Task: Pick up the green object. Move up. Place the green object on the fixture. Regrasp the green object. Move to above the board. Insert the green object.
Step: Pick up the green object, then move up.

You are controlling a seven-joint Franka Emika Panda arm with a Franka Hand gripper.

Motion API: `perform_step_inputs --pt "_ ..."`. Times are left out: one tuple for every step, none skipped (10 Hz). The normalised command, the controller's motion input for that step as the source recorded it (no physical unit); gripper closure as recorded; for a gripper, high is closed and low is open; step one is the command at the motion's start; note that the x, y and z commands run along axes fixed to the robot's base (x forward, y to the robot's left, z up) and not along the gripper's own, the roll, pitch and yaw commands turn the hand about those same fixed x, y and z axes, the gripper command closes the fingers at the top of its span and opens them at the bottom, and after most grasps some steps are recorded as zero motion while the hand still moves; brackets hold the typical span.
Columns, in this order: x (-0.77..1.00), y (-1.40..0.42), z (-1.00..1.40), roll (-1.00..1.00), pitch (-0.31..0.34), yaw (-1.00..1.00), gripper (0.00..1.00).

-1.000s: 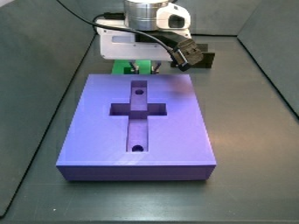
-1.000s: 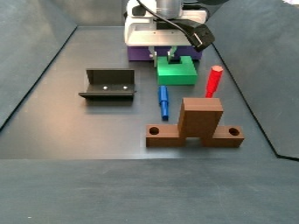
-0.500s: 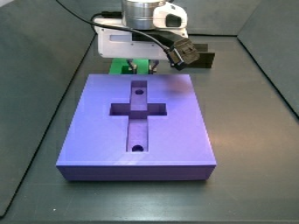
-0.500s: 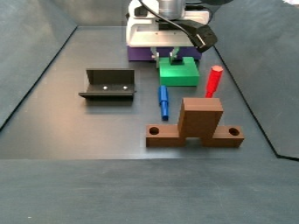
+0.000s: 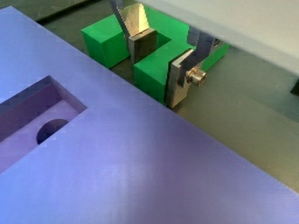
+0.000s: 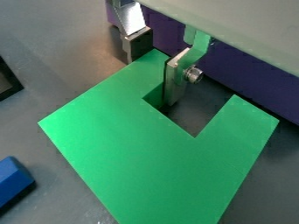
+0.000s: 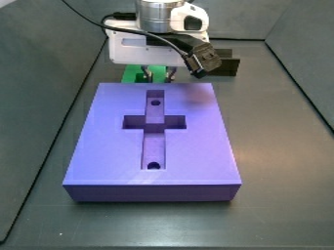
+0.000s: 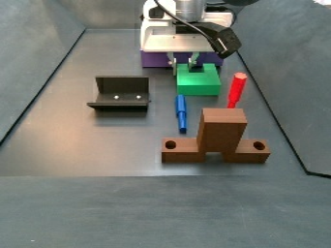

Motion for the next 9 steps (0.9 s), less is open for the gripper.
perform_step_inputs --pt "0.00 0.00 0.00 0.00 0.000 0.00 1.00" --pt "0.00 0.00 0.00 0.00 0.000 0.00 1.00" --pt "0.00 0.00 0.00 0.00 0.000 0.00 1.00" --pt "0.00 0.00 0.00 0.00 0.000 0.00 1.00" --pt "0.00 0.00 0.00 0.00 0.000 0.00 1.00" --pt "0.00 0.00 0.83 0.00 0.000 0.00 1.00" --pt "0.01 0.02 0.82 0.00 -0.003 0.01 1.00" --pt "-0.03 0.02 0.54 -0.01 0.001 0.02 1.00" --pt "-0.01 0.00 0.23 -0.02 -0.017 0.01 1.00"
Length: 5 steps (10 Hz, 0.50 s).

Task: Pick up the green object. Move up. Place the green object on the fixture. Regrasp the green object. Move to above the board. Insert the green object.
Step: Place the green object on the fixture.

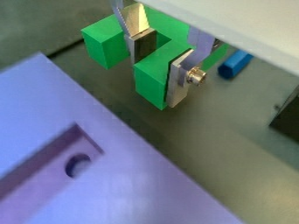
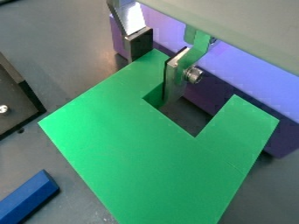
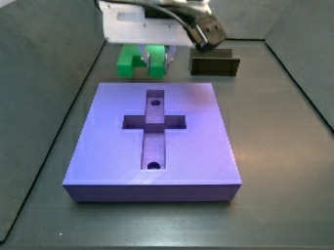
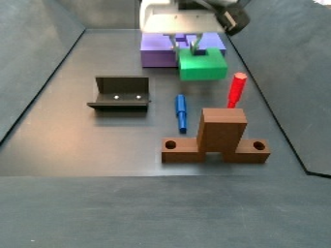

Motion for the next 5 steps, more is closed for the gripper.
perform_step_inputs --pt "0.04 0.00 0.06 -0.17 0.000 0.00 1.00" --pt "0.36 0.21 0.39 -0.85 -0.197 -0.02 1.00" --pt "0.68 0.18 0.43 -0.87 -0.143 -0.10 1.00" --pt "0.81 0.15 0.59 -0.77 0.000 -0.11 1.00" --pt "0.90 0.04 0.59 -0.69 0.000 -0.13 1.00"
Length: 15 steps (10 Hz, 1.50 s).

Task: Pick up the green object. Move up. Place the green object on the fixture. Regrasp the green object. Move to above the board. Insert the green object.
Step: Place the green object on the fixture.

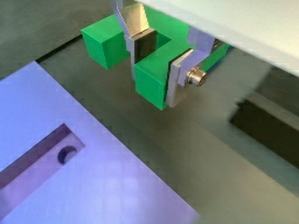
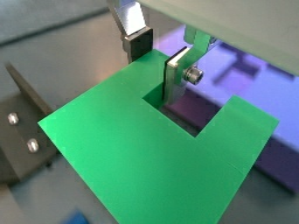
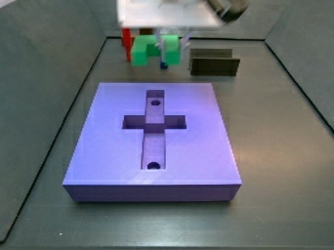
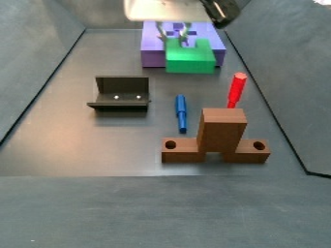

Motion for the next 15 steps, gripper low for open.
perform_step_inputs --pt "0.98 0.01 0.43 -0.62 0.003 -0.12 1.00" --pt "1.00 0.00 0.23 -0.50 0.069 -0.09 1.00" --pt "1.00 0.00 0.08 -0.45 0.037 -0.13 1.00" --pt "1.00 0.01 0.08 -0.52 0.031 -0.21 1.00" --pt "1.00 0.02 0.09 -0.53 0.029 -0.23 1.00" --pt "1.00 0.03 0.09 -0.53 0.034 -0.23 1.00" --pt "0.99 0.04 0.05 -0.51 0.083 -0.24 1.00" --pt "0.84 0.08 -0.01 -0.49 0.357 -0.18 1.00" --pt "0.82 0.11 0.00 -0.42 0.457 -0.15 1.00" --pt "0.83 0.09 0.00 -0.45 0.446 -0.15 1.00" --pt "0.79 0.11 0.06 -0.57 0.403 -0.13 1.00" --pt "0.73 0.21 0.09 -0.66 0.343 -0.10 1.00" --pt "0.59 0.37 0.05 -0.81 0.160 -0.09 1.00" --pt "0.47 0.39 0.03 -0.78 0.066 -0.05 1.00" --pt "0.53 0.43 0.06 -0.81 0.043 -0.05 1.00"
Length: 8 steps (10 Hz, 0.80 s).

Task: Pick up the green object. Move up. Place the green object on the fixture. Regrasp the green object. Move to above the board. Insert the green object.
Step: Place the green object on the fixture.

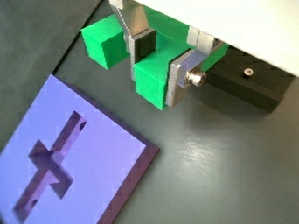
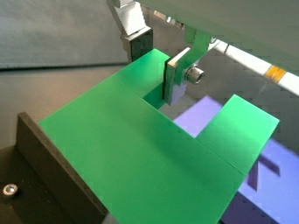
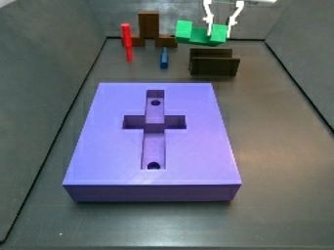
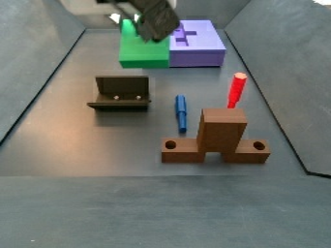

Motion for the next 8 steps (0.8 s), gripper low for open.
perform_step_inputs --pt "0.50 0.42 0.01 -0.75 0.023 -0.04 1.00" --pt "0.31 0.37 0.00 -0.55 0.017 0.00 1.00" --pt "0.00 -0.01 0.00 0.03 0.000 0.00 1.00" --pt "0.00 0.00 -0.05 -0.09 -0.131 0.00 1.00" --pt "0.39 0.00 -0.23 -0.33 -0.460 -0.13 1.00" --pt "0.64 0.13 -0.26 -0.24 -0.360 -0.25 1.00" --pt "0.55 0.24 -0.22 -0.08 -0.203 -0.15 1.00" --pt "0.43 0.33 -0.24 0.00 0.000 -0.07 1.00"
